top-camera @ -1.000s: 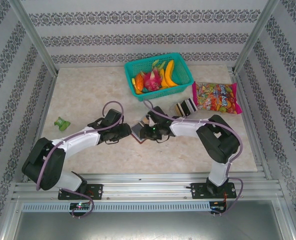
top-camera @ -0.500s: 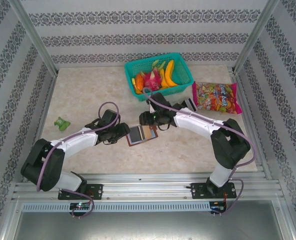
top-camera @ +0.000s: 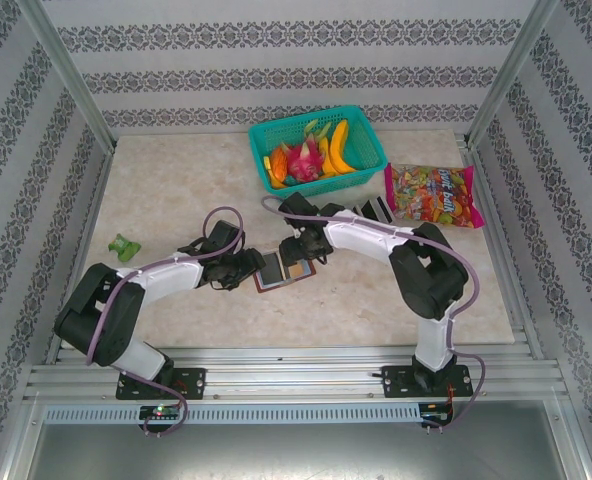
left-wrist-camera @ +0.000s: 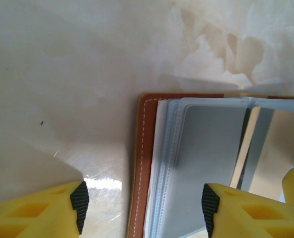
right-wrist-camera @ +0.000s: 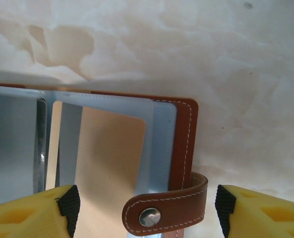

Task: Put the credit cards into the card holder
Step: Close the card holder at the center of the table.

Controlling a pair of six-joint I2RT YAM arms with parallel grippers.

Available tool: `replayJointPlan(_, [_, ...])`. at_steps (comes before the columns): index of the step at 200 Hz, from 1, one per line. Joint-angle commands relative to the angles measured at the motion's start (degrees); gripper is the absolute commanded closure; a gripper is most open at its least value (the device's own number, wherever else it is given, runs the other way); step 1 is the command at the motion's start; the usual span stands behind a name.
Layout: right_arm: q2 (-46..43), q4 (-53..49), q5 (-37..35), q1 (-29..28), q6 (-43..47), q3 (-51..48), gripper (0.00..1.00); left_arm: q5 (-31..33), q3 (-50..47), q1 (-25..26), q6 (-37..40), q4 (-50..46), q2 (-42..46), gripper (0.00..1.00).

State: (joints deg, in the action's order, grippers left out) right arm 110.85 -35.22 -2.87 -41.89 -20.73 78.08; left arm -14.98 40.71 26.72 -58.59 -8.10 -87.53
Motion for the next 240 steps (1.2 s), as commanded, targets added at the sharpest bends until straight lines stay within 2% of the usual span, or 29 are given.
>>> replayJointPlan(1, [1.55, -3.2, -6.32, -0.44, 0.67, 1.81, 0.27, -1.51, 0.87, -0.7, -0.63, 1.33, -1.44, 0.35])
replayJointPlan(26, [2.18, -2.22, -6.71, 0.11, 0.0, 0.73, 0.34, -2.35, 1.35, -0.67, -0.15, 1.31, -2.58, 0.35])
replayJointPlan(71, [1.24, 1.13, -1.81, 1.44, -0.92, -1.9, 0.68, -4.76, 1.86, -0.69, 0.4, 3.5, -4.39, 0.35])
replayJointPlan(107, [-0.65, 3.23, 0.61, 2.18, -1.91, -4.2, 0.82, -6.67, 1.57, -0.64, 0.39, 6.56, -4.52, 0.38])
replayJointPlan(150, [-2.28, 5.06, 3.45, 3.19, -2.72, -6.42, 0.9, -8.88, 1.09, -0.62, 0.18, 10.97, -3.99, 0.51])
replayJointPlan(186, [-2.58, 5.58, 4.63, 3.31, -3.11, -7.11, 0.9, -9.21, 0.63, -0.62, -0.2, 12.07, -3.39, 0.62])
replayJointPlan(240, [-3.74, 6.61, 5.67, 3.44, -4.28, -8.45, 0.92, -9.07, -0.33, -0.57, -0.35, 14.08, 2.15, 0.66])
